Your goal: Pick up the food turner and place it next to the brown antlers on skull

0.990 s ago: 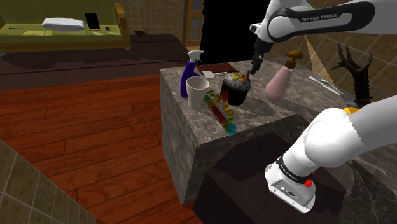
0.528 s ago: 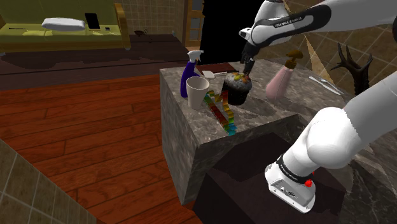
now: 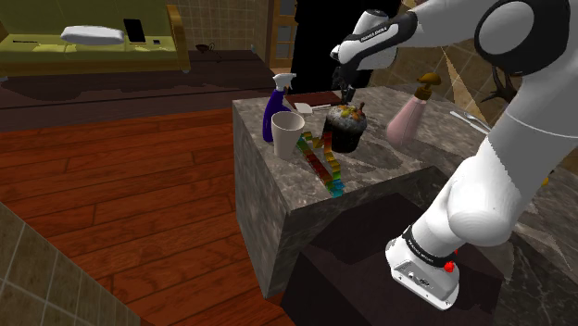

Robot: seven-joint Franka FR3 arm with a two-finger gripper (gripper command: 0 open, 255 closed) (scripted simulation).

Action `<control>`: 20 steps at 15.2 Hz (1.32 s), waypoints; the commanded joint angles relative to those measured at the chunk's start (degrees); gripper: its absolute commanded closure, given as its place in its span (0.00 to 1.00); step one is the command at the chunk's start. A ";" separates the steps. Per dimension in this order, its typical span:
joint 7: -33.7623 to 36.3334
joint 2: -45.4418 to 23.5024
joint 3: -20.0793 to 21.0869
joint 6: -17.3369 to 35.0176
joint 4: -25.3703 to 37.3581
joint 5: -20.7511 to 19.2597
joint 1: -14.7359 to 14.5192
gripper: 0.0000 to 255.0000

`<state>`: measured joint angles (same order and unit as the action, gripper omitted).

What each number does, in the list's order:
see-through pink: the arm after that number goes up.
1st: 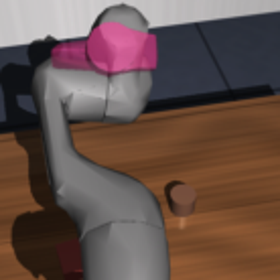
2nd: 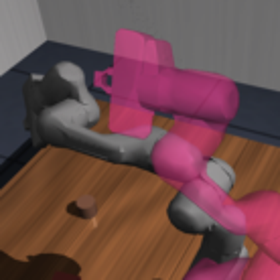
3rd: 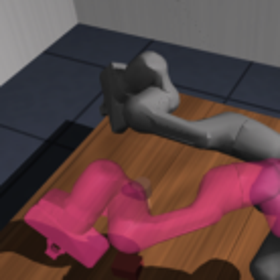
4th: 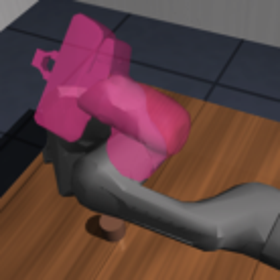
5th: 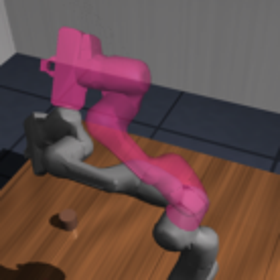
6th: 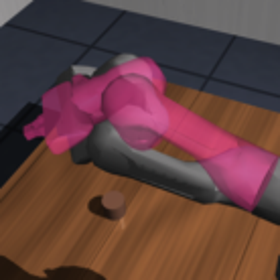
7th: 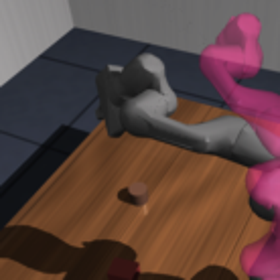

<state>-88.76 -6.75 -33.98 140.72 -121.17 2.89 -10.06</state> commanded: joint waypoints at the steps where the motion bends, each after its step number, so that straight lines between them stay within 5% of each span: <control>1: -7.85 -5.48 1.47 1.32 3.94 5.55 1.33 0.00; 10: -14.36 -13.37 5.12 5.39 7.19 11.97 4.80 0.00; 18: -14.35 -13.36 5.14 5.38 7.19 11.95 4.82 0.00; 19: -14.35 -13.36 5.14 5.38 7.19 11.95 4.82 1.00; 20: -14.35 -13.36 5.14 5.38 7.19 11.95 4.82 1.00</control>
<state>-103.11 -20.11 -28.85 146.11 -113.98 14.84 -5.24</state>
